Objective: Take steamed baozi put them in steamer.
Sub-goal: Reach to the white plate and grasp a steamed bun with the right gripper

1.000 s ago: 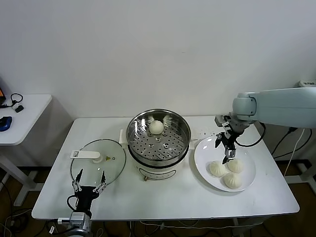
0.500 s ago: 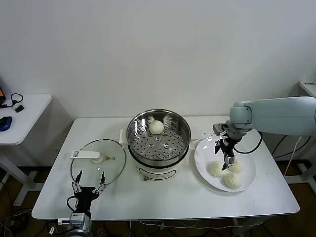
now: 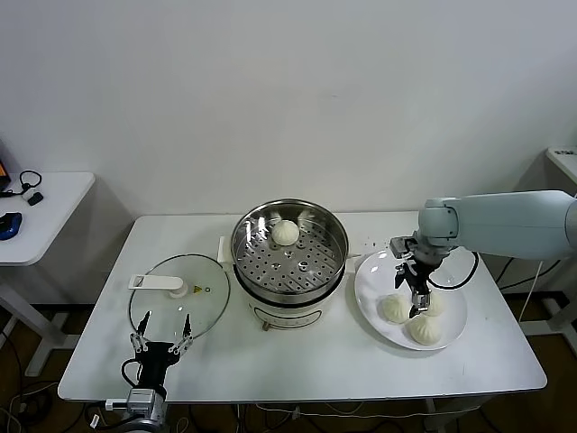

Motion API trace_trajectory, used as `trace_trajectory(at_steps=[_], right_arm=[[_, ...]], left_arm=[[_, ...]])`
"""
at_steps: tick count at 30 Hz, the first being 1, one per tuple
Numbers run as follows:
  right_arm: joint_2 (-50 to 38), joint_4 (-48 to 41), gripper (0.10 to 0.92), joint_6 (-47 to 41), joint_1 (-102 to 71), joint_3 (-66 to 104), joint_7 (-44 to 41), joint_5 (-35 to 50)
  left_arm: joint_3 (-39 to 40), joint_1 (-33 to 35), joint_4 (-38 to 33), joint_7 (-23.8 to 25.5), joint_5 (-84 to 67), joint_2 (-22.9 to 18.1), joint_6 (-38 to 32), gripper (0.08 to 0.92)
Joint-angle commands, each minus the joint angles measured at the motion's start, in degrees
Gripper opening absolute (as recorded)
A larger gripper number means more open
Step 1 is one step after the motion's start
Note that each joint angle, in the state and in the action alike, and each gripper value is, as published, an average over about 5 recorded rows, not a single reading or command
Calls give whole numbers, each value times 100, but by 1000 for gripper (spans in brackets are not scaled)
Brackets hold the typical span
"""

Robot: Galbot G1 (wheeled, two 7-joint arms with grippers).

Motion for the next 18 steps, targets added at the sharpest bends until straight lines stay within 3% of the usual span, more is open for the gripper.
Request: trace_trajectory(at_steps=[1,18], right_arm=[[6,-158,823,5,-270,132,48,-153],[97,-357,823,62,-613,346,114,-231]], left_arm=[[2,-1,-5,1,3,-253,-4,823],[-41,0,-10,4,-13,-241,-22,823]])
